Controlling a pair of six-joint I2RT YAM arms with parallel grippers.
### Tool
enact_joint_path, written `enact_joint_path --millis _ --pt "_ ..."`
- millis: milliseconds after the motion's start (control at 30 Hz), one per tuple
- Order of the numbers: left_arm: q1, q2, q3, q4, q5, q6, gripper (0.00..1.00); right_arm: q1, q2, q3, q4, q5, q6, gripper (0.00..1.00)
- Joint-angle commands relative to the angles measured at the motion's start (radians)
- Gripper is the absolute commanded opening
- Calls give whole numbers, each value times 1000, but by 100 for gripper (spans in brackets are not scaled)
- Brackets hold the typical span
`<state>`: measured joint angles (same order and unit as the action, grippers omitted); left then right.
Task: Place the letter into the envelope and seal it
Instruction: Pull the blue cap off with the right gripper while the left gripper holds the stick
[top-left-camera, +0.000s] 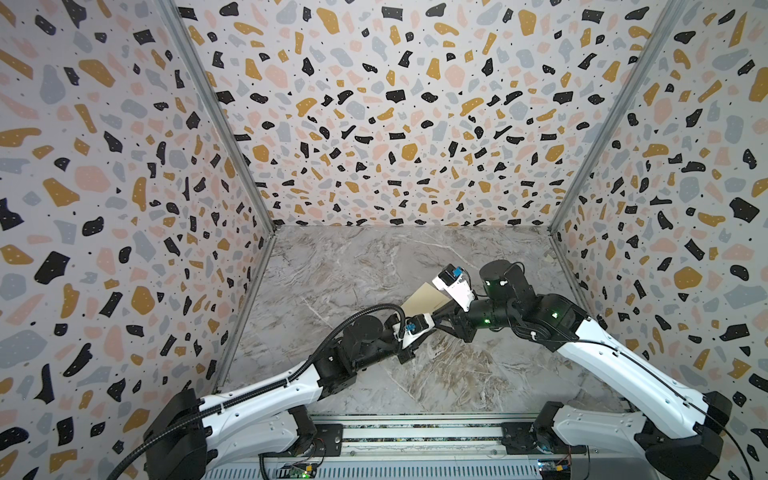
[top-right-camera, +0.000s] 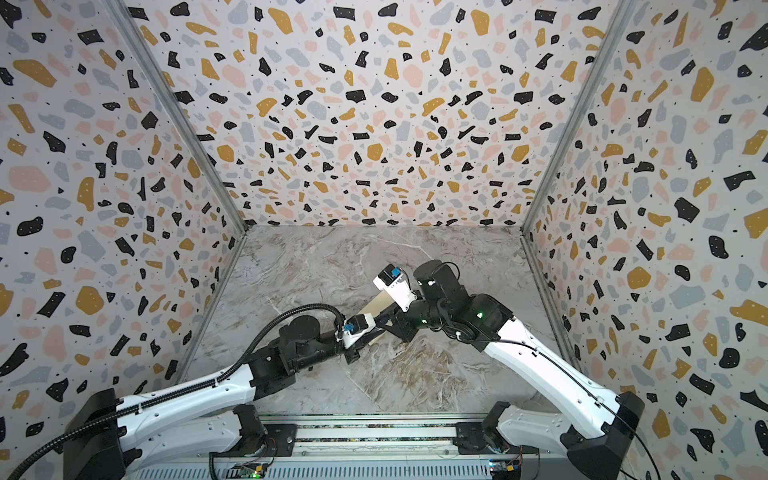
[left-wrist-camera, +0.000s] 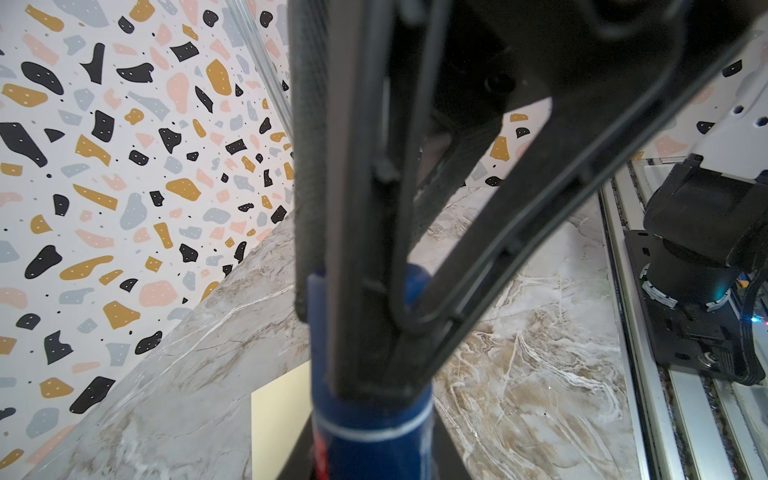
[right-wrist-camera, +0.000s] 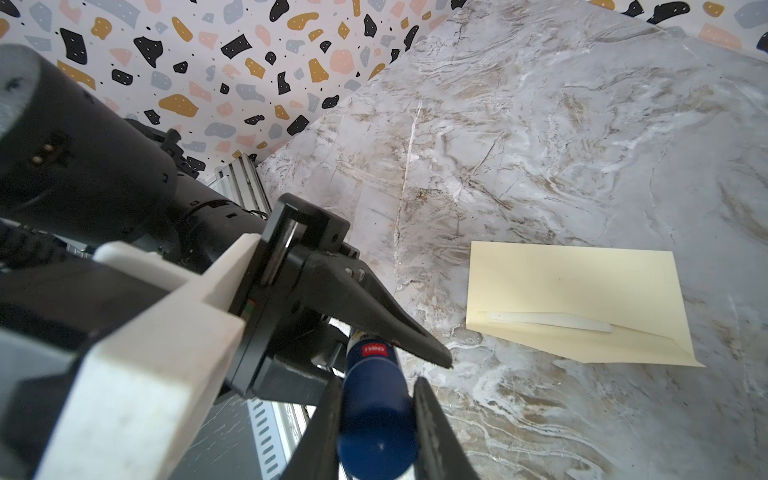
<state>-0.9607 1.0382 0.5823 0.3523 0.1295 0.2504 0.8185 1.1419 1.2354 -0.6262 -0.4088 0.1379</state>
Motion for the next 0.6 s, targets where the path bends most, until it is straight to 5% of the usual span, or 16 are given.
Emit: enact_joint_path --millis 0,567 --pt "0 21 -15 -121 12 -16 0 -18 -73 77 19 45 -76 0" --pt "0 31 -16 -131 -12 -17 0 -32 -82 94 -4 69 -86 0"
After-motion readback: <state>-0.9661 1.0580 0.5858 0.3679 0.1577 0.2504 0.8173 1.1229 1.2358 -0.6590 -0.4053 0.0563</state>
